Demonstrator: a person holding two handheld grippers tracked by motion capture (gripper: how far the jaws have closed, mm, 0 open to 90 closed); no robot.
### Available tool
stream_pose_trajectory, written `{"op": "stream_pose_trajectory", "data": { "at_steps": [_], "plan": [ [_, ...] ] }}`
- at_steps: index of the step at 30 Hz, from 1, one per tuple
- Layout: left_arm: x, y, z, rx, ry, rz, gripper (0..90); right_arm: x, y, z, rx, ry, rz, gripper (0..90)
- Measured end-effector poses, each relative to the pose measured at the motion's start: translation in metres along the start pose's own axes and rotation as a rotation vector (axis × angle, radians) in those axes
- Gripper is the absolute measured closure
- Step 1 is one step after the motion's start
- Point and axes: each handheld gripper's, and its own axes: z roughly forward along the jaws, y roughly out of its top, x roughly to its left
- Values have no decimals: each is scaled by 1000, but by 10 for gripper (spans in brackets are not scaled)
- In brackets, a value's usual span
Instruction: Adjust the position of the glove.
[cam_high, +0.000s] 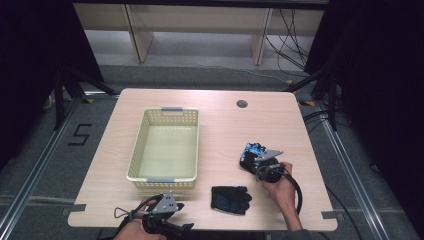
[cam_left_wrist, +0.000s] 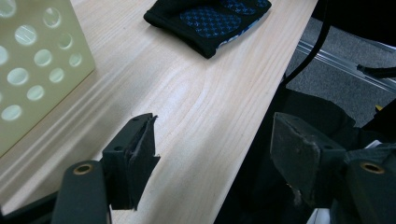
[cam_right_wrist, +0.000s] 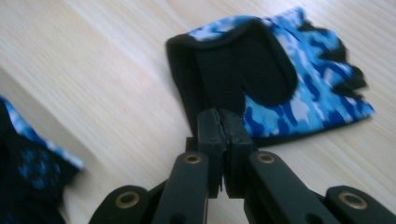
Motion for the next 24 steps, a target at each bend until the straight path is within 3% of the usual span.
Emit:
{"op": "stream_pose_trajectory", "data": {
  "at_steps": [4,8,9,10,12,13,16,17,18,20,22,23,24],
  "plan": [
    [2,1,-1,-1,1,24,308,3,12,9,-1,14,7,888],
    [0,0,-1,-3,0,5,311,9,24,20,-17,32,33,889],
    [0,0,-1,-6,1,6,311,8,29,23,-16,31,6,888],
    [0,0,-1,1,8,15,312,9,32,25,-13,44,37,888],
    [0,1,-2,-11,-6,29,312,9,37,32,-31,47,30,888],
    [-1,0,-1,-13,-6,-1,312,8,39,32,-17,55,31,888],
    [0,0,-2,-3,4,15,313,5,42,39,-59,59,37,877],
    [0,0,-2,-10,-2,7,313,5,44,36,-35,75,55,860],
    [2,1,-3,-7,4,35,313,3,44,38,-70,65,35,842],
    [2,1,-3,-14,3,33,312,0,45,32,-103,70,29,778],
    [2,1,-3,-15,2,6,313,-6,46,26,-100,53,10,668],
    [3,1,-3,-18,9,24,313,-9,45,24,-108,34,10,660],
    [2,0,-2,-25,7,-11,313,-13,44,21,-110,33,10,658]
  ]
}}
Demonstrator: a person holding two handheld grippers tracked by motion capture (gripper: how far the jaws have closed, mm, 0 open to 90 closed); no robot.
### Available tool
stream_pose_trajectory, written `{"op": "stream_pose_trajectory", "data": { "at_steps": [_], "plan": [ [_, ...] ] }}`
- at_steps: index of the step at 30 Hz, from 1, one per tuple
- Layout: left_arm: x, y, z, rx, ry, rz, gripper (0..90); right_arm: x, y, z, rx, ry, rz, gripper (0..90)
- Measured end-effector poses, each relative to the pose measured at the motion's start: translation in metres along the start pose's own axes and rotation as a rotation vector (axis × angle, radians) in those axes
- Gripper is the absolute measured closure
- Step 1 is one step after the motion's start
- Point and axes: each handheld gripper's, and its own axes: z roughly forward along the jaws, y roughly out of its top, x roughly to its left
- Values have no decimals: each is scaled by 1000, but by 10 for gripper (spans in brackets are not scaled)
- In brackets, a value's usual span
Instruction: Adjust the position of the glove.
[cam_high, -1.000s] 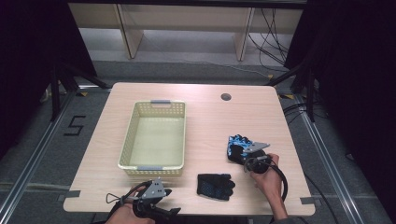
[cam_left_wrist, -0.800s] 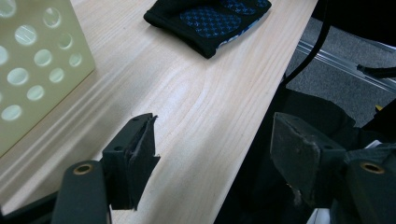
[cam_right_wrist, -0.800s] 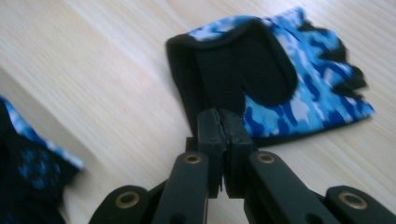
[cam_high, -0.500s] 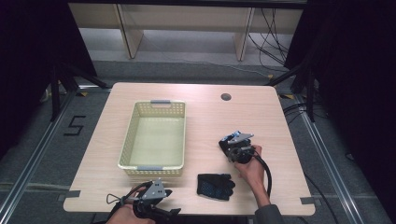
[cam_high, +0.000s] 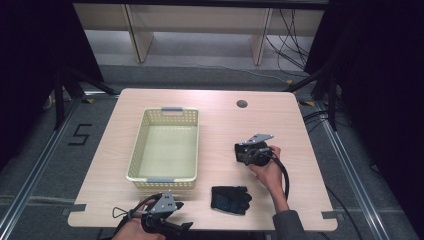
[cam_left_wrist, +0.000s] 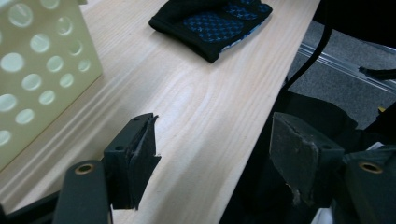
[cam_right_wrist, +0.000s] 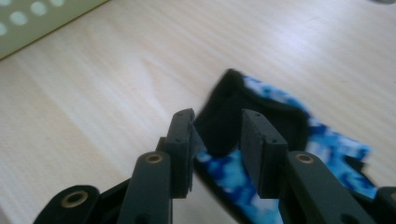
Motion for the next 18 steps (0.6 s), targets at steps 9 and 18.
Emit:
{"op": "stream_pose_trajectory", "data": {
  "at_steps": [9,18],
  "plan": [
    [5,-1,0,14,14,32,313,-19,-15,3,25,9,-5,568],
    [3,-2,2,12,7,4,313,-18,-21,10,38,67,-44,666]
  ]
}}
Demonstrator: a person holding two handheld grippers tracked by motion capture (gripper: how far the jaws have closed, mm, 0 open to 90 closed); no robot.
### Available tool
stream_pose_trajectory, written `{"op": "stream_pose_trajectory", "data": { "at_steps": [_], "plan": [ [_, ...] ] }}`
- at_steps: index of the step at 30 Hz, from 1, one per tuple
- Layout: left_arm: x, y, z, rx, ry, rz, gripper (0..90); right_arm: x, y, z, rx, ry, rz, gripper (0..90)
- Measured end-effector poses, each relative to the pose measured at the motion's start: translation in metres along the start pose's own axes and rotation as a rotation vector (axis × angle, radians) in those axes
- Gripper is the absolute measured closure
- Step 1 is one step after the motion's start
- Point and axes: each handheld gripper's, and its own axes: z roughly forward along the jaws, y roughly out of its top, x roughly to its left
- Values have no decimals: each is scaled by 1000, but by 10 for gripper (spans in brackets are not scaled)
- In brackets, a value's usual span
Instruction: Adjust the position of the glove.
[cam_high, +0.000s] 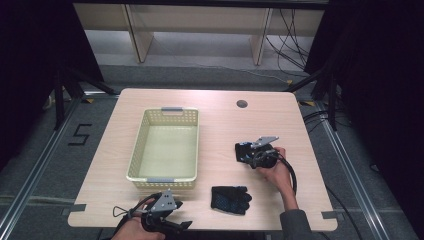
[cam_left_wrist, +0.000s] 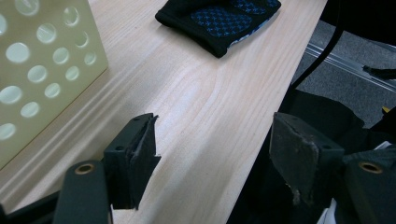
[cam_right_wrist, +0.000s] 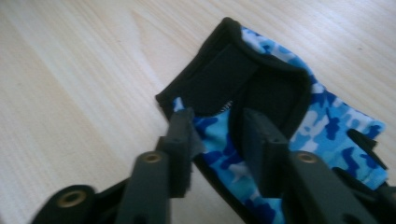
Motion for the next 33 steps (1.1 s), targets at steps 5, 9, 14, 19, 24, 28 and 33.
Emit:
{"op": "stream_pose_trajectory", "data": {
  "at_steps": [5,9,14,19,24,28,33],
  "plan": [
    [1,0,0,10,-6,33,317,0,0,-1,-9,12,-7,866],
    [2,0,0,17,2,41,318,1,2,0,-14,-10,-57,892],
    [2,0,-1,3,0,18,322,3,8,-7,-21,-31,-68,897],
    [4,0,-1,17,-3,45,322,4,22,-32,-66,-52,-97,898],
    [3,0,-1,7,4,11,322,13,34,-59,-136,-40,-126,898],
    [3,-1,-1,17,-2,16,316,28,40,-76,-191,-26,-128,898],
    [0,0,-2,-1,-7,31,306,52,35,-93,-228,16,-135,898]
  ]
}}
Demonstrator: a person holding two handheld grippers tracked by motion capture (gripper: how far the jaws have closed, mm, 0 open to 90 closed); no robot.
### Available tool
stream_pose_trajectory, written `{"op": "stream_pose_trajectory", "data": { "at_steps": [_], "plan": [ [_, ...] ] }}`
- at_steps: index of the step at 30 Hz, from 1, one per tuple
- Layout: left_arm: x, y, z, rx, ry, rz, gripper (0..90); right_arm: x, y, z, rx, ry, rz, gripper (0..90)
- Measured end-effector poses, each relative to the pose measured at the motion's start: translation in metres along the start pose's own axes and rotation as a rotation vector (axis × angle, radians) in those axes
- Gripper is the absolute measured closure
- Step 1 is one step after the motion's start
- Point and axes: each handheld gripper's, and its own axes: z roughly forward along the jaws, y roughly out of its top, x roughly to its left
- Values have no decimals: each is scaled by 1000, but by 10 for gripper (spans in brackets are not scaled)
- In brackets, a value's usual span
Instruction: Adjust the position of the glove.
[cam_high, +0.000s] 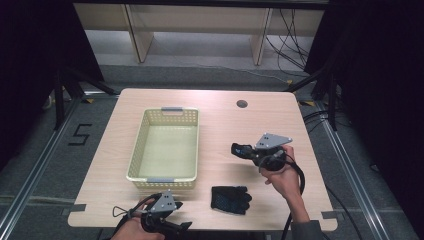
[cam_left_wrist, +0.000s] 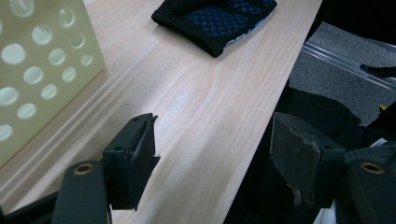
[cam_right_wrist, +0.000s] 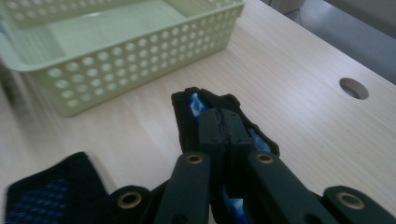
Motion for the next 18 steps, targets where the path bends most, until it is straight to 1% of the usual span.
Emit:
{"op": "stream_pose_trajectory", "data": {
  "at_steps": [1,2,3,4,5,7,8,9,10,11,12,13,15,16,17,18],
  "plan": [
    [0,0,0,-3,1,-4,301,5,0,-3,-11,2,-10,898],
    [0,0,0,-5,-1,-1,297,10,0,-7,-12,8,-3,898],
    [1,0,-1,12,9,-12,288,15,0,-9,-14,14,-12,898],
    [1,-1,-1,2,4,-17,284,20,-1,-11,-13,25,-23,898],
    [2,-1,-1,7,9,-9,278,24,-2,-12,-17,26,-38,898],
    [3,-1,-1,3,7,1,266,35,-4,-17,-13,36,-30,898],
    [1,-1,-1,5,6,-15,263,39,-5,-18,-16,41,-34,898],
    [1,-1,-1,2,2,-18,262,45,-7,-19,-17,49,-43,897],
    [1,-1,-1,6,8,-15,255,50,-8,-21,-17,48,-48,898],
    [1,-1,-1,7,8,-17,249,54,-9,-21,-17,51,-43,897],
    [1,-1,-1,7,8,-16,244,57,-9,-21,-11,57,-64,898],
    [1,-1,-1,8,9,-15,243,61,-11,-21,-12,56,-72,897],
    [1,-1,-1,9,8,-11,242,68,-13,-20,-8,65,-70,897],
    [2,-1,-2,11,6,12,245,71,-13,-19,-5,63,-65,897],
    [2,-1,-2,11,7,7,246,74,-14,-19,-1,56,-64,897],
    [2,-1,-2,11,9,0,246,77,-15,-18,1,55,-85,897]
  ]
}}
